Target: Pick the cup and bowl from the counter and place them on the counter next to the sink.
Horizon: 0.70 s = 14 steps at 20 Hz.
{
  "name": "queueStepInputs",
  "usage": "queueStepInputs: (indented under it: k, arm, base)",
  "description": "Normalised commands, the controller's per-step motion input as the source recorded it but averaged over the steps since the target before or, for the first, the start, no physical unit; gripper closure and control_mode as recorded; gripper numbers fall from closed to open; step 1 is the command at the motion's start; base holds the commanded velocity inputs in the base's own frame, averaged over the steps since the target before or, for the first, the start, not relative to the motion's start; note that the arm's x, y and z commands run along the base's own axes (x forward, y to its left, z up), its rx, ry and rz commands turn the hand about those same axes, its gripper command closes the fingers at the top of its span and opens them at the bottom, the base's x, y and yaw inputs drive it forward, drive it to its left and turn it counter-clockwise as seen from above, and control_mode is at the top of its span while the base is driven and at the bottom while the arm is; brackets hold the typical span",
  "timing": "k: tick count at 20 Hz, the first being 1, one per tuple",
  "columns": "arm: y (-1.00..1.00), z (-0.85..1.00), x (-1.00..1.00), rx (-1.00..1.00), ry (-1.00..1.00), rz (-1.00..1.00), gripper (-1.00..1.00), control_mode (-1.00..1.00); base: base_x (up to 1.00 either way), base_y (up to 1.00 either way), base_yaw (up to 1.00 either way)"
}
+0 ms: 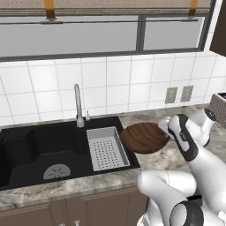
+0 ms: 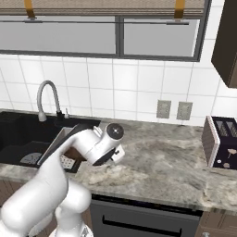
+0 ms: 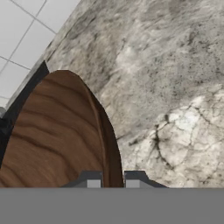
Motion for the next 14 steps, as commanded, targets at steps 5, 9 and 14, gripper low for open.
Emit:
queueStepInputs:
  k: [5,9,14]
  arm:
    - [-0.34,-0.07,0.26,0.00,0.08,0.00,1.00,-1.00]
    - [-0.18,-0.13,0.13,0.00,0.07,-0.02,1.00,-1.00]
    - [-0.03,-0.23,0.02,0.00,-0.01,-0.01,1.00,-1.00]
  base:
    - [0.00,0.00,0.00]
    - [0.00,0.00,0.00]
    - [0.00,0.00,0.00]
